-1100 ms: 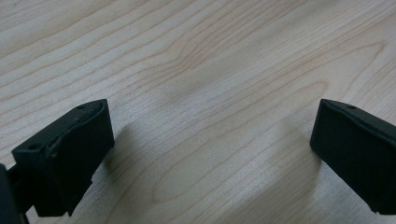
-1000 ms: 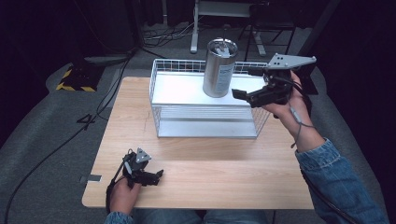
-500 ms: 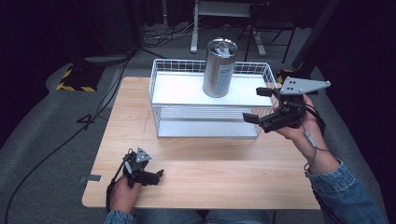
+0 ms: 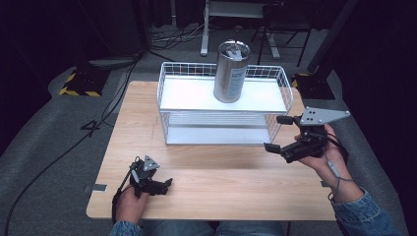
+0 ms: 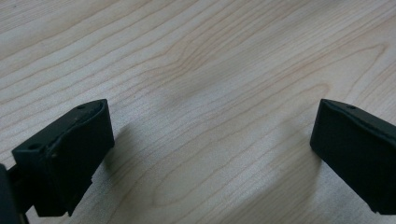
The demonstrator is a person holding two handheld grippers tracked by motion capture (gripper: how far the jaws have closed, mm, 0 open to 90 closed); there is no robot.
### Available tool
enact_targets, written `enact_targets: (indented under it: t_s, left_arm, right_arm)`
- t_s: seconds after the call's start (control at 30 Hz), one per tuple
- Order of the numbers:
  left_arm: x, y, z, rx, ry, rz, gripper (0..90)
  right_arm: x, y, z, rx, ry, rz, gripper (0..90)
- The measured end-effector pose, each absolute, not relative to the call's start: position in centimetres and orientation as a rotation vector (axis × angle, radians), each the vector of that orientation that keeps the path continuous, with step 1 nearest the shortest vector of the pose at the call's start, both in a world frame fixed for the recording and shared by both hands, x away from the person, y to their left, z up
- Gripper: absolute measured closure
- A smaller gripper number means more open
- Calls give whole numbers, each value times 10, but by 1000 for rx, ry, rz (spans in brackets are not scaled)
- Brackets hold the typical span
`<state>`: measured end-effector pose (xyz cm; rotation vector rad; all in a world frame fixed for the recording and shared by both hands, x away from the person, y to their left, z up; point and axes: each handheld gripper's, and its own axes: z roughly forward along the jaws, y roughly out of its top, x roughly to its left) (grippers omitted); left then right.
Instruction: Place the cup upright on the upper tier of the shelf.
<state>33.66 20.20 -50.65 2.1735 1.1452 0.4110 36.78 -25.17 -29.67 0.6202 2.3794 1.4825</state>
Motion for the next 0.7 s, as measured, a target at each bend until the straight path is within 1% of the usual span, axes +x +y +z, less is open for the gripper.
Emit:
enact_targets:
  t_s: [0.03, 0.53, 0.57, 0.6, 0.7]
  left_arm:
    - [337, 202, -507, 2173, 1145, 411, 0]
    - [336, 202, -506, 2174, 1147, 413, 1]
    - [336, 202, -506, 2174, 1147, 413, 1]
    - [336, 202, -507, 2169, 1152, 408, 0]
    - [336, 202, -507, 2169, 1152, 409, 0]
  right_arm:
    - [368, -252, -297, 620, 2379, 1483, 0]
    - [363, -264, -364, 728, 2441, 1419, 0]
    - [363, -264, -364, 728, 2441, 1419, 0]
    - [363, -265, -375, 739, 2443, 1392, 0]
    - [363, -265, -390, 763, 2460, 1395, 0]
